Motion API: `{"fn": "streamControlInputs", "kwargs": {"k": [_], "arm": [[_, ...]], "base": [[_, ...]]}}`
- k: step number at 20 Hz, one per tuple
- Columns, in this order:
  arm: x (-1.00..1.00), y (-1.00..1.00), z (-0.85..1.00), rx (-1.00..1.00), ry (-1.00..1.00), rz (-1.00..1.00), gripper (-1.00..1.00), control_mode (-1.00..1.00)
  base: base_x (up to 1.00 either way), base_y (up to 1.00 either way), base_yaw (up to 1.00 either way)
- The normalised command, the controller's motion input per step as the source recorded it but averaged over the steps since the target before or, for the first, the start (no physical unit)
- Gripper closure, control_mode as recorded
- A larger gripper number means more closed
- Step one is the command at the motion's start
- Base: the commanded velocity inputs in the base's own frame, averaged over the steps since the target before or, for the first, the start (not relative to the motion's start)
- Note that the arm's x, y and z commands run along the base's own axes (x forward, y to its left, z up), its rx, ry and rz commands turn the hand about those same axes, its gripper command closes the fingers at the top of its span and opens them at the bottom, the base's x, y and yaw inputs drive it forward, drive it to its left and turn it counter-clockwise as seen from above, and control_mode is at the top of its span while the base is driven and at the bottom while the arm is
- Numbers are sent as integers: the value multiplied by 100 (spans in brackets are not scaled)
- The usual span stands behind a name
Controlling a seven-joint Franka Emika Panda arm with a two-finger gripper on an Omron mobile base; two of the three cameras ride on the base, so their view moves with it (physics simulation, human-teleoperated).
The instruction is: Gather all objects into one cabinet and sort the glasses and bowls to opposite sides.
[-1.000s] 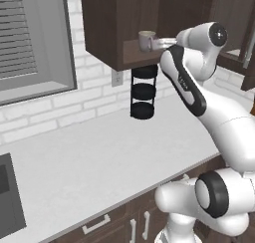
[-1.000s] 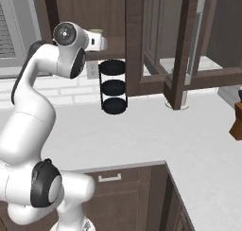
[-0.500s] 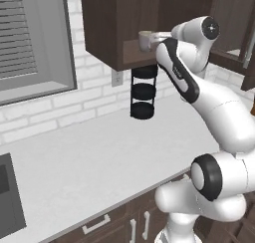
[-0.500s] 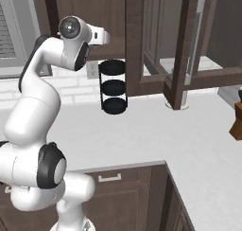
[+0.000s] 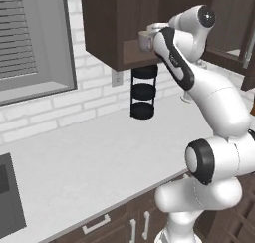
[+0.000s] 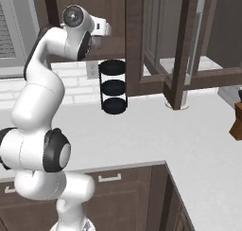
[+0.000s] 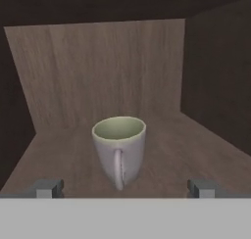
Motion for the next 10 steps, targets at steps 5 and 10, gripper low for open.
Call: {"fn": "streamControlInputs", "kwargs": {"k": [5, 10], "arm": [[22, 15, -1, 0, 3, 0, -100, -100], [12, 20, -8, -4, 3, 0, -100, -100]], "base": [[0, 0, 0], [0, 0, 0]]}}
